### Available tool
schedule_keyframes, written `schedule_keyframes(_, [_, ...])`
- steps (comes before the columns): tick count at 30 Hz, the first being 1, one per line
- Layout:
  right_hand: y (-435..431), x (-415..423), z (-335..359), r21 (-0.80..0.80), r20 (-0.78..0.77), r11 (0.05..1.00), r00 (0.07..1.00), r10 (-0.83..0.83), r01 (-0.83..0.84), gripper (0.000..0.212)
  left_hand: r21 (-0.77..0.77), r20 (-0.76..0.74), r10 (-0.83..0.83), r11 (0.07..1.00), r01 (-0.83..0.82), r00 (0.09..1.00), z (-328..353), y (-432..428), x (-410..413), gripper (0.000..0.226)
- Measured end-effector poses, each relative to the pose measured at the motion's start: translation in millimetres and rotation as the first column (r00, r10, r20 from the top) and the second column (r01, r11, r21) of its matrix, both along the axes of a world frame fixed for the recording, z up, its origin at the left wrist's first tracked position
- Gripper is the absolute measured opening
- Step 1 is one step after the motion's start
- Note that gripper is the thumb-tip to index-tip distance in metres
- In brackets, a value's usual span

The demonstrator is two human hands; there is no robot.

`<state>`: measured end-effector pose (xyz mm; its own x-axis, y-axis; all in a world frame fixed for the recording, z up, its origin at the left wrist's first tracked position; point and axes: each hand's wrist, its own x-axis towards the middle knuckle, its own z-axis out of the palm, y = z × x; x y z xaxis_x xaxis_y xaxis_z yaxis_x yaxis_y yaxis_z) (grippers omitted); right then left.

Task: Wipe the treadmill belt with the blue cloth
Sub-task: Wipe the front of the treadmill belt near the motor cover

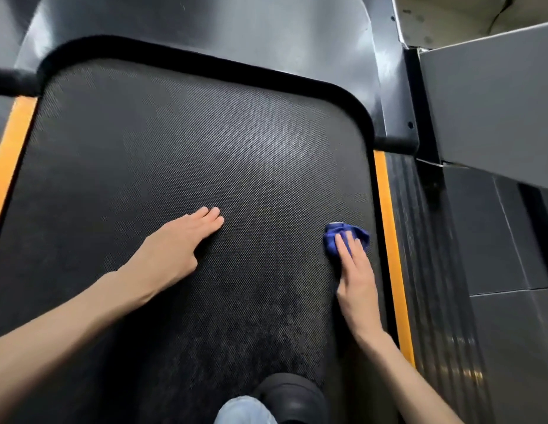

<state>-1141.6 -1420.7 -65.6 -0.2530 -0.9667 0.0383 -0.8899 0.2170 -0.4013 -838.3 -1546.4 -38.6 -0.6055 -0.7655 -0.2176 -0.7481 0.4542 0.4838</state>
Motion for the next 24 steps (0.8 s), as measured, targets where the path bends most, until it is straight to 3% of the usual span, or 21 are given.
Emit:
schedule_keyframes(4, [-3, 9, 0, 0.011, -0.009, 0.996, 0.996, -0.090, 0.090, 0.063, -0.203, 0.042, 0.046, 0.978, -0.036, 0.998, -1, 3, -9, 0.071])
schedule_keyframes(7, [-6, 3, 10, 0.112, -0.029, 0.993, 0.999, -0.036, 0.039, 0.072, -0.167, 0.100, 0.166, 0.975, -0.148, 0.981, 5, 17, -27, 0.061])
schedule_keyframes(11, [-19, -11, 37, 0.321, -0.044, 0.940, 0.990, 0.132, -0.111, 0.077, -0.118, 0.249, 0.118, 0.989, -0.091, 0.961, 18, 26, -26, 0.077])
schedule_keyframes(14, [-29, -23, 46, 0.387, -0.069, 0.902, 0.970, 0.234, -0.190, 0.066, -0.066, 0.271, 0.076, 0.996, -0.061, 0.960, 35, 16, -24, 0.065])
schedule_keyframes(16, [-25, -20, 40, 0.307, -0.077, 0.940, 0.981, 0.179, -0.147, 0.057, -0.033, 0.290, 0.122, 0.993, -0.117, 0.949, 40, 12, -29, 0.060])
schedule_keyframes(20, [-10, -5, 9, 0.000, 0.054, 1.000, 0.998, -0.024, 0.024, 0.054, -0.065, 0.401, 0.134, 0.991, -0.118, 0.906, 30, 10, -42, 0.056])
schedule_keyframes(22, [-11, -1, -4, -0.119, 0.064, 0.992, 0.997, -0.036, 0.044, 0.052, -0.079, 0.426, 0.119, 0.992, -0.094, 0.897, 28, 14, -42, 0.060])
schedule_keyframes(24, [-10, 0, -11, -0.155, 0.027, 0.987, 0.999, -0.034, 0.038, 0.047, 0.014, 0.404, 0.036, 0.999, -0.046, 0.914, 27, 19, -35, 0.070])
